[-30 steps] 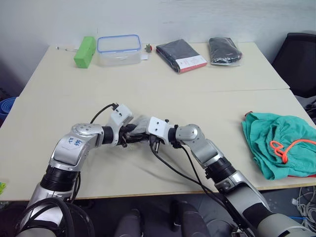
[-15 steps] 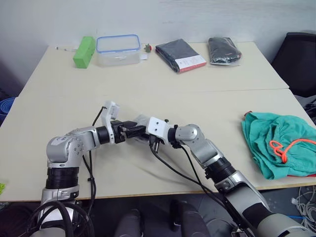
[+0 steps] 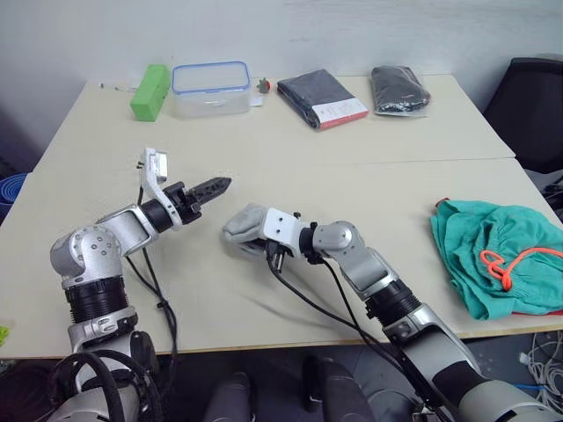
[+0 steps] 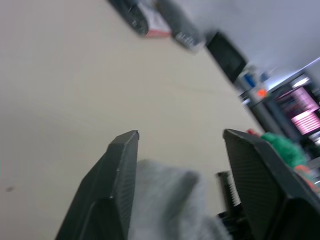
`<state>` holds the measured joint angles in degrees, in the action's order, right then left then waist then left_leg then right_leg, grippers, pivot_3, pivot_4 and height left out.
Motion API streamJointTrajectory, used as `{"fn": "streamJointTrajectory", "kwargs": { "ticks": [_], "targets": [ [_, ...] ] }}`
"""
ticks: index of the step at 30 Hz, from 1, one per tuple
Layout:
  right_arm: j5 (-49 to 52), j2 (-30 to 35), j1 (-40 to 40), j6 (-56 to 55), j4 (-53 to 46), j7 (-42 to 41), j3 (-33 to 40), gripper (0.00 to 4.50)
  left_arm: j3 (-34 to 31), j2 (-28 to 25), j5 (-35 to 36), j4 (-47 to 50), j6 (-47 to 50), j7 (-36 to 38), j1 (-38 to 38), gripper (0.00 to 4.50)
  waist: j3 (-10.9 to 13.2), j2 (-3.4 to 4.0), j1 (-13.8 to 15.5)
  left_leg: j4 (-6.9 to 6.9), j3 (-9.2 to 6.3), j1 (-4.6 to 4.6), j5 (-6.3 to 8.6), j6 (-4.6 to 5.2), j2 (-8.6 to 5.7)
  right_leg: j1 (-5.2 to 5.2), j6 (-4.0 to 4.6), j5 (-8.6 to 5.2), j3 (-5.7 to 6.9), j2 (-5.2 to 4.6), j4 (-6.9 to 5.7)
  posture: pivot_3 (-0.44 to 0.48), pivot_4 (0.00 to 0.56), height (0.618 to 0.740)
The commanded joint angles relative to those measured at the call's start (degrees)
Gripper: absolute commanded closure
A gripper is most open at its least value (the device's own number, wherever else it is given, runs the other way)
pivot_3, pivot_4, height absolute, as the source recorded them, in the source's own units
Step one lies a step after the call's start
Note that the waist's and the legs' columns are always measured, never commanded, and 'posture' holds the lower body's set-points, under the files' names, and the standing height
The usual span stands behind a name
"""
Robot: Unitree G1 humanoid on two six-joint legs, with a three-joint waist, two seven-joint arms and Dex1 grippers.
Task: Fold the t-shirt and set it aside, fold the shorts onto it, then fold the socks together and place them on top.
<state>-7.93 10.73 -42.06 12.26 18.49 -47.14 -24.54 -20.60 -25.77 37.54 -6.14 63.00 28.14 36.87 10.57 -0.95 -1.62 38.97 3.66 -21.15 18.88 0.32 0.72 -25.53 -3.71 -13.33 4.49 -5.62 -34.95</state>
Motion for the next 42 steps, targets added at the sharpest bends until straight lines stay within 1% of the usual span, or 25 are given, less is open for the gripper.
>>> {"fn": "streamJointTrajectory", "kwargs": {
  "ticks": [1,2,5,6,13,15,18,22,24,27,30,34,38,41,42],
  "targets": [
    [-0.9,0.87,0.5,0.33,0.37,-0.09,-0.38,4.5,9.45,-3.15,-6.13,0.23,-8.61,5.9,-1.04,2.9,0.0,0.0,0.01,0.0,0.0,0.0,0.0,0.0,0.0,0.0,0.0,0.0,0.01,0.0,0.01,0.0,0.15,0.74],
    [-0.89,0.88,0.52,0.37,0.32,-0.07,-0.37,4.5,11.99,-3.96,-7.81,-0.05,-10.9,7.4,-1.21,3.24,0.0,0.0,0.02,0.0,0.0,0.0,0.0,0.0,0.0,0.0,0.0,0.0,0.0,-0.01,0.04,0.0,0.15,0.74],
    [-0.88,0.94,0.62,0.5,0.09,-0.07,-0.36,4.5,16.25,-5.05,-10.76,-1.2,-14.95,10.06,-1.22,4.24,0.0,0.0,-0.01,-0.01,-0.01,-0.01,0.0,-0.01,0.01,-0.01,0.01,0.0,-0.01,-0.02,0.21,0.0,0.15,0.74],
    [-0.87,0.98,0.69,0.57,-0.04,-0.05,-0.34,4.5,17.65,-5.26,-11.68,-1.35,-15.78,10.77,-1.15,4.46,0.0,0.0,-0.03,-0.03,-0.01,-0.01,0.0,0.0,0.01,-0.01,0.01,-0.01,-0.01,-0.02,0.23,0.0,0.15,0.74],
    [-0.87,1.37,1.09,1.06,-0.73,0.24,0.0,4.5,23.36,-6.23,-15.58,0.23,-19.5,14.6,-2.59,4.46,0.0,0.0,-0.01,-0.05,-0.01,-0.02,0.02,0.03,0.02,-0.02,0.01,-0.01,-0.02,-0.04,0.22,0.0,0.15,0.74],
    [-1.13,2.46,1.59,1.2,-1.87,0.5,0.51,4.5,25.08,-6.71,-17.57,0.27,-21.26,15.01,-3.79,4.46,0.0,0.01,0.0,-0.05,-0.01,-0.02,0.03,0.05,0.02,-0.02,0.01,-0.01,-0.02,-0.04,0.23,0.0,0.15,0.74],
    [-0.21,5.17,2.93,3.27,-6.42,-0.18,2.26,4.5,26.75,-6.6,-19.75,0.01,-23.16,14.85,-4.82,4.46,0.01,0.01,0.25,-0.04,-0.02,-0.04,0.06,0.11,0.02,-0.02,0.01,-0.01,-0.01,-0.09,0.24,0.0,0.15,0.74],
    [3.17,9.6,3.93,9.5,-15.81,-3.09,5.35,4.5,28.05,-5.7,-21.4,-0.32,-25.14,14.7,-5.3,4.46,0.01,0.01,0.32,-0.01,0.0,-0.07,0.2,0.39,-0.02,0.0,0.01,0.0,-0.02,-0.16,0.38,0.0,0.15,0.74],
    [5.28,9.91,2.86,13.2,-18.78,-3.34,7.18,4.5,28.38,-5.22,-21.79,0.12,-25.49,14.66,-5.4,4.46,0.02,0.03,0.26,-0.02,-0.01,-0.06,0.24,0.47,-0.01,0.0,0.01,0.0,0.0,-0.15,0.38,0.0,0.15,0.74],
    [6.79,7.99,-0.03,16.67,-20.06,-2.44,7.97,4.5,28.43,-4.37,-21.84,0.98,-25.04,14.49,-5.38,4.46,0.04,0.07,-0.08,-0.03,-0.01,-0.03,0.25,0.49,0.04,-0.02,0.01,-0.01,0.01,-0.1,0.33,0.0,0.15,0.74],
    [8.03,3.45,-3.39,18.69,-18.19,-0.83,7.08,4.5,28.91,-3.97,-22.52,1.97,-25.17,14.74,-5.79,4.46,0.04,0.08,-0.02,-0.05,-0.01,0.0,0.25,0.45,0.1,-0.04,0.07,-0.04,0.03,-0.02,0.25,0.0,0.15,0.74],
    [5.01,-1.12,-6.83,15.34,-10.43,0.9,2.64,4.5,28.51,-3.74,-22.38,3.29,-24.45,14.84,-6.57,4.46,0.04,0.08,-0.02,-0.08,-0.01,-0.02,0.23,0.41,0.1,-0.06,0.09,-0.05,0.05,-0.02,0.22,0.0,0.15,0.74],
    [1.27,-1.59,-8.0,10.94,-2.61,2.1,-1.41,4.5,27.86,-4.21,-22.18,4.77,-23.95,14.95,-7.73,4.46,0.05,0.08,0.13,-0.05,-0.02,-0.11,0.23,0.42,0.05,-0.03,0.07,-0.04,0.07,-0.1,0.23,0.0,0.15,0.74],
    [-0.28,-0.4,-7.13,9.4,-1.56,1.05,-3.04,4.5,27.05,-4.84,-22.06,5.92,-23.42,14.83,-8.63,4.46,0.04,0.06,-0.08,-0.04,0.03,-0.13,0.25,0.4,0.0,-0.01,0.05,-0.03,0.02,-0.15,0.34,0.0,0.15,0.74],
    [-0.04,0.09,-6.33,9.74,-2.81,0.4,-3.03,4.5,26.57,-5.24,-22.01,6.18,-23.33,14.83,-9.06,4.46,0.04,0.06,-0.08,-0.06,0.04,-0.15,0.26,0.4,0.0,-0.02,0.05,-0.03,0.01,-0.15,0.38,0.0,0.15,0.74]
  ]
}}
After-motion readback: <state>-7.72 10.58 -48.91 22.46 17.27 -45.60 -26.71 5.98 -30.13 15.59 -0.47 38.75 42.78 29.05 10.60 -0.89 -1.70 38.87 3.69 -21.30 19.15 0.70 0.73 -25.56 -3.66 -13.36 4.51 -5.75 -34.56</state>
